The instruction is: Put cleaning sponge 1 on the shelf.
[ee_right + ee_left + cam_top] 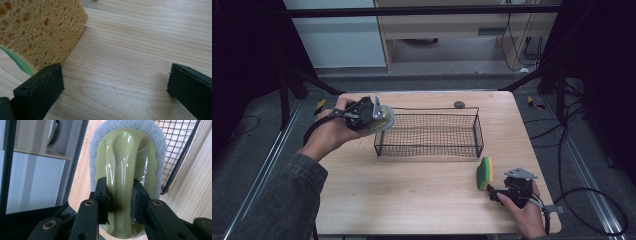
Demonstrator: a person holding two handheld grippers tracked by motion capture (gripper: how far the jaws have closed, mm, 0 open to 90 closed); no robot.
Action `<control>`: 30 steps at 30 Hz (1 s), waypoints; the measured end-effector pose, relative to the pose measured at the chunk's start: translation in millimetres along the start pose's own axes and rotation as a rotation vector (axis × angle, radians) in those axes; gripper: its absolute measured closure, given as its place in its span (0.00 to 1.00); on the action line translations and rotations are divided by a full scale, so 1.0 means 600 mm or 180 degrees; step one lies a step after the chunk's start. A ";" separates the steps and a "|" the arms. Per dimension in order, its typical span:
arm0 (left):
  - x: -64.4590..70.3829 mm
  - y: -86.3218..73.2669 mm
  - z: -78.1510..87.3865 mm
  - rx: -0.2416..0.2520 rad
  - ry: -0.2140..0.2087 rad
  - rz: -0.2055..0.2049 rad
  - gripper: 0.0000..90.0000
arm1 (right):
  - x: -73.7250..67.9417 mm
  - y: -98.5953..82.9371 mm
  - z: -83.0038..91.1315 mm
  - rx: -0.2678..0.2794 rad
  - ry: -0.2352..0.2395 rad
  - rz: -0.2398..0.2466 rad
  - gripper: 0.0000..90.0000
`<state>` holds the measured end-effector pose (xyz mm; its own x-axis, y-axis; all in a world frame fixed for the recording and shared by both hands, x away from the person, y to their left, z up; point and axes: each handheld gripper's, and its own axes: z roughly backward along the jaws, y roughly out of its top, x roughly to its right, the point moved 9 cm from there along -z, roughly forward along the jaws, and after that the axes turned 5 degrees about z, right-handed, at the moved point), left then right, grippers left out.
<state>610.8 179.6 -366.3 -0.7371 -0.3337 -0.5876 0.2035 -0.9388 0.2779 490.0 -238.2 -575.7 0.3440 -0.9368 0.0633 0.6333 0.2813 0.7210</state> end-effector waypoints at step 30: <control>0.023 0.087 -0.033 0.0199 -0.0019 -0.0290 0.79 | 0.000 0.000 -0.001 0.0001 0.0004 0.0014 0.01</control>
<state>624.2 124.1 -375.1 -0.7547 -0.2464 -0.6081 0.0950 -0.9581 0.2704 490.3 -238.4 -575.9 0.3477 -0.9353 0.0655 0.6315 0.2852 0.7210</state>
